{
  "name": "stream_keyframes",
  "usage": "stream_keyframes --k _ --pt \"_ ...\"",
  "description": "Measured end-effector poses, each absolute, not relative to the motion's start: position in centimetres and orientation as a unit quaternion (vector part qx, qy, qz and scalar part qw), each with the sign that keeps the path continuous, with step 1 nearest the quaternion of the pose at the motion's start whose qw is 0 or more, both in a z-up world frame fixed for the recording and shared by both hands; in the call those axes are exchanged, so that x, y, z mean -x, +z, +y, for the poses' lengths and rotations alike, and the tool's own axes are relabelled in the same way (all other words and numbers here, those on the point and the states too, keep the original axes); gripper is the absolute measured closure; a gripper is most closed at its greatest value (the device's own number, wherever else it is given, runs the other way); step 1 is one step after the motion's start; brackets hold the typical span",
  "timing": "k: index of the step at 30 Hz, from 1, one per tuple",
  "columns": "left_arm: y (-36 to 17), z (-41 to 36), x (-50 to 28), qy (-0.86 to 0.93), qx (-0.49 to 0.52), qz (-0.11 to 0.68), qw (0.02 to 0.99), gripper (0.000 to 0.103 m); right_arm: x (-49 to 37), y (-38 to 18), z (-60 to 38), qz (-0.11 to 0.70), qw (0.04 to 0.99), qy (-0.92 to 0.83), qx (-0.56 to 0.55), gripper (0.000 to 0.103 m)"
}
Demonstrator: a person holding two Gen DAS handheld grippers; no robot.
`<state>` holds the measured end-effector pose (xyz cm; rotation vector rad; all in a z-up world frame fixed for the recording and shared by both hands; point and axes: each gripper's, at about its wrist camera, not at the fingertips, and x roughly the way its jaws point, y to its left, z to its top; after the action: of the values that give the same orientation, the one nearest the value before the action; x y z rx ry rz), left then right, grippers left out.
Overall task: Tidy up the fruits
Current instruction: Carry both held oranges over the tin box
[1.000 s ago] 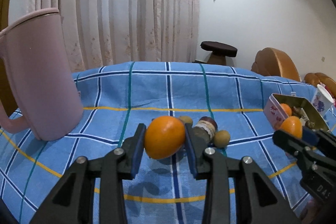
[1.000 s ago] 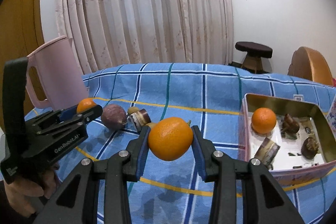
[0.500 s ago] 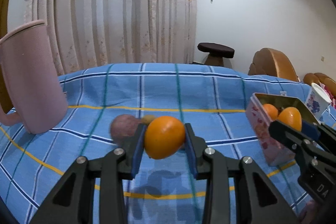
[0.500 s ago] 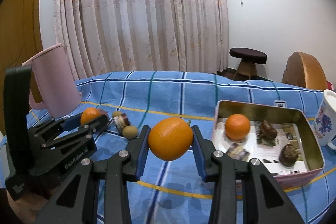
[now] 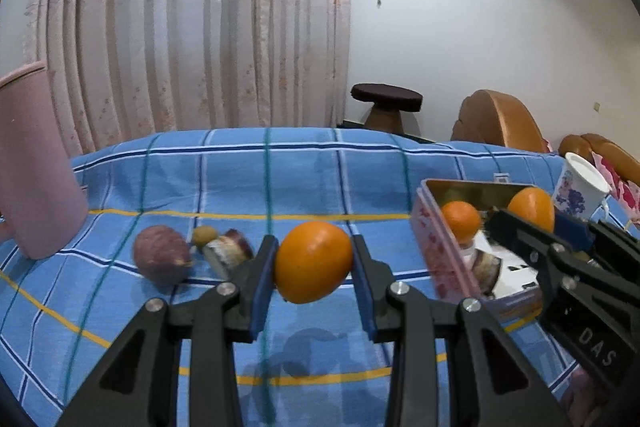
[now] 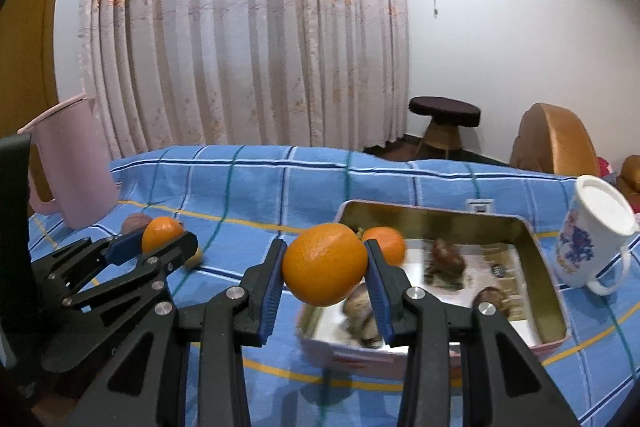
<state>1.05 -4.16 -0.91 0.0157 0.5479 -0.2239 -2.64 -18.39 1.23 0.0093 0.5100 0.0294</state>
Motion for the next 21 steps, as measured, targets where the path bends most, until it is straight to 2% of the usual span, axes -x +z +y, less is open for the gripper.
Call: stream_keyframes --k 21 --pt "0.1 -15.5 -2.8 -0.192 -0.033 0.268 0.944 0.065 0.2 0.1 -29.3 0.292 0.951 -0.097 -0.017 0.062"
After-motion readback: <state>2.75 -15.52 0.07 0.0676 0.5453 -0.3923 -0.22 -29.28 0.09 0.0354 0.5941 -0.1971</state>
